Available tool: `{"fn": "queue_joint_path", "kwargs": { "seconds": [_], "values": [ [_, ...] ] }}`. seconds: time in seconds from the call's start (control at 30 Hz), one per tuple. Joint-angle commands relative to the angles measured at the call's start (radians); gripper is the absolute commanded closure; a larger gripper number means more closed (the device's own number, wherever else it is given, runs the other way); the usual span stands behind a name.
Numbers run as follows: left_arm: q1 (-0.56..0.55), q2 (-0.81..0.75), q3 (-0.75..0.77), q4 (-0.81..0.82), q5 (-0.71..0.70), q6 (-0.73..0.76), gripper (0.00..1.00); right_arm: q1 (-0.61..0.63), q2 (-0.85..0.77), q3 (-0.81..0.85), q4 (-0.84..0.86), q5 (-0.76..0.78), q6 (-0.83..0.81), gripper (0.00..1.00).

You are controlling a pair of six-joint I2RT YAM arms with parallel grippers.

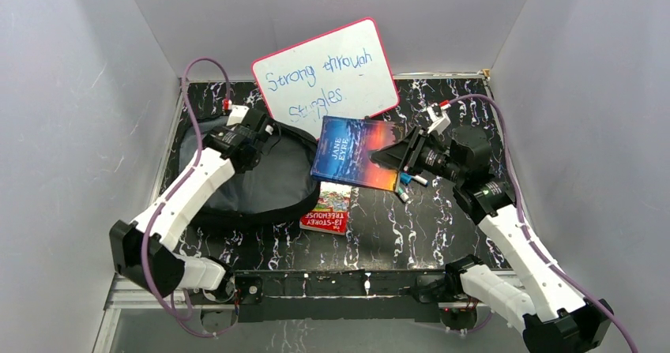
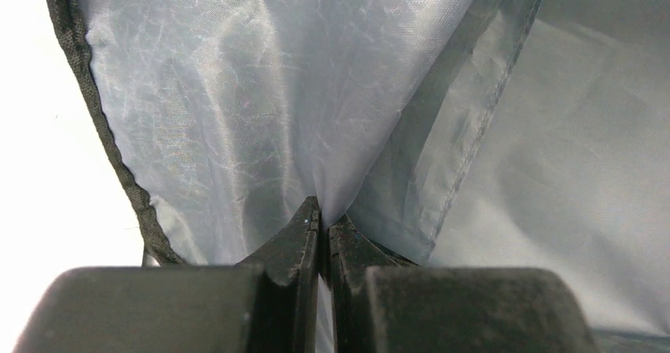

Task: Pack the student bag
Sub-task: Place the book in the student bag.

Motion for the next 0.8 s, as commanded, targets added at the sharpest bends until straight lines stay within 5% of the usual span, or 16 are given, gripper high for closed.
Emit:
{"fn": "queue_joint_path", "kwargs": {
  "seconds": [0.0,0.37,0.77],
  "values": [
    [0.005,-0.073,0.007,0.046,0.022,0.010,1.00,0.001,0.000,0.109,0.257,0.008,0.155,1.00],
    [0.042,-0.041,-0.032,0.094,0.116,-0.019,1.00,0.063,0.118,0.174,0.318,0.080,0.235,1.00],
    [0.080,-0.046,0.003,0.108,0.175,0.012,1.00,0.426,0.415,0.282,0.371,0.349,0.092,1.00]
  ]
}}
